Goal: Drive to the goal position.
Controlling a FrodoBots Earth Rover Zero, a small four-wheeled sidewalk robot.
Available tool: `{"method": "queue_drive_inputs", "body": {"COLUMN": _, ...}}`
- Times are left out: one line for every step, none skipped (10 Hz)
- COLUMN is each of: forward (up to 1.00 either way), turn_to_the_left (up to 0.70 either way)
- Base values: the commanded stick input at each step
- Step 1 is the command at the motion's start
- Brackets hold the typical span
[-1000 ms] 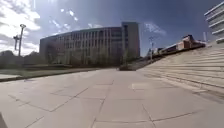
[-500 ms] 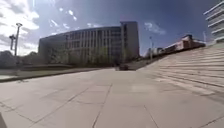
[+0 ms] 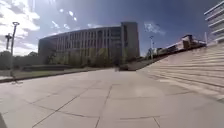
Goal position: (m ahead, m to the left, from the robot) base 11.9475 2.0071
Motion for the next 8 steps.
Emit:
{"method": "queue_drive_inputs", "body": {"forward": 0.70, "turn_to_the_left": 0.00}}
{"method": "queue_drive_inputs", "body": {"forward": 0.70, "turn_to_the_left": 0.00}}
{"method": "queue_drive_inputs", "body": {"forward": 0.70, "turn_to_the_left": 0.00}}
{"method": "queue_drive_inputs", "body": {"forward": 0.70, "turn_to_the_left": 0.00}}
{"method": "queue_drive_inputs", "body": {"forward": 0.70, "turn_to_the_left": 0.00}}
{"method": "queue_drive_inputs", "body": {"forward": 0.70, "turn_to_the_left": 0.00}}
{"method": "queue_drive_inputs", "body": {"forward": 0.70, "turn_to_the_left": 0.00}}
{"method": "queue_drive_inputs", "body": {"forward": 0.70, "turn_to_the_left": 0.00}}
